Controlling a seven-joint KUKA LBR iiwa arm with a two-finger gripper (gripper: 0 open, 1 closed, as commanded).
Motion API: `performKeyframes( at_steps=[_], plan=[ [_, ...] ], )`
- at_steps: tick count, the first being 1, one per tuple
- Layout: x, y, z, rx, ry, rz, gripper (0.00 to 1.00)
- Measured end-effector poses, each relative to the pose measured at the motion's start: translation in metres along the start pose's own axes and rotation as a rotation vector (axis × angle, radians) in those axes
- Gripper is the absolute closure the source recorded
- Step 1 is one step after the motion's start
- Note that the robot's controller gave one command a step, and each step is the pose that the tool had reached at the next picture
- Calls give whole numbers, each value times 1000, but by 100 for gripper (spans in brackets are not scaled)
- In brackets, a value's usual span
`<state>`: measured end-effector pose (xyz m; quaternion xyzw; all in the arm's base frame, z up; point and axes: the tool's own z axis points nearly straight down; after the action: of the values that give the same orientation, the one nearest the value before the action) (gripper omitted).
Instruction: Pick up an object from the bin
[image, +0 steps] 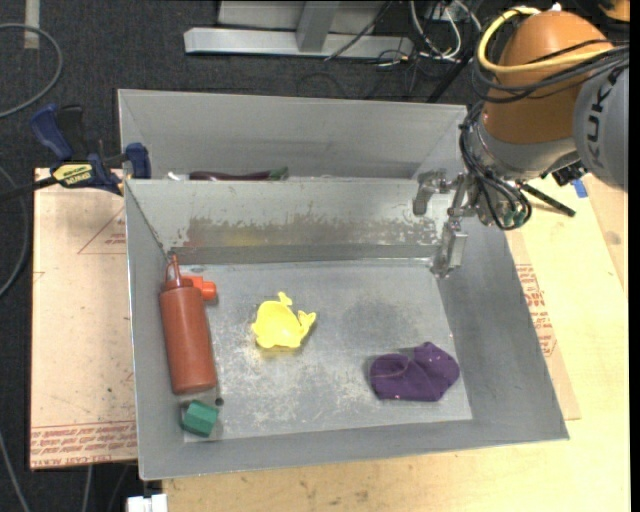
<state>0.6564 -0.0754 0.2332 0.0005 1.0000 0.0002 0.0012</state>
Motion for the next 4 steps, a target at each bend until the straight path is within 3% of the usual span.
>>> performKeyframes(
  at_steps=[1, 2, 3, 4],
  plan=[
    [10, 17, 38, 1, -5, -42, 0],
    [24, 29, 100, -1, -3, -52, 0],
    [41, 34, 124, -2, 9, -78, 0],
    [61, -4, 115, -4, -7, -54, 0]
  ],
)
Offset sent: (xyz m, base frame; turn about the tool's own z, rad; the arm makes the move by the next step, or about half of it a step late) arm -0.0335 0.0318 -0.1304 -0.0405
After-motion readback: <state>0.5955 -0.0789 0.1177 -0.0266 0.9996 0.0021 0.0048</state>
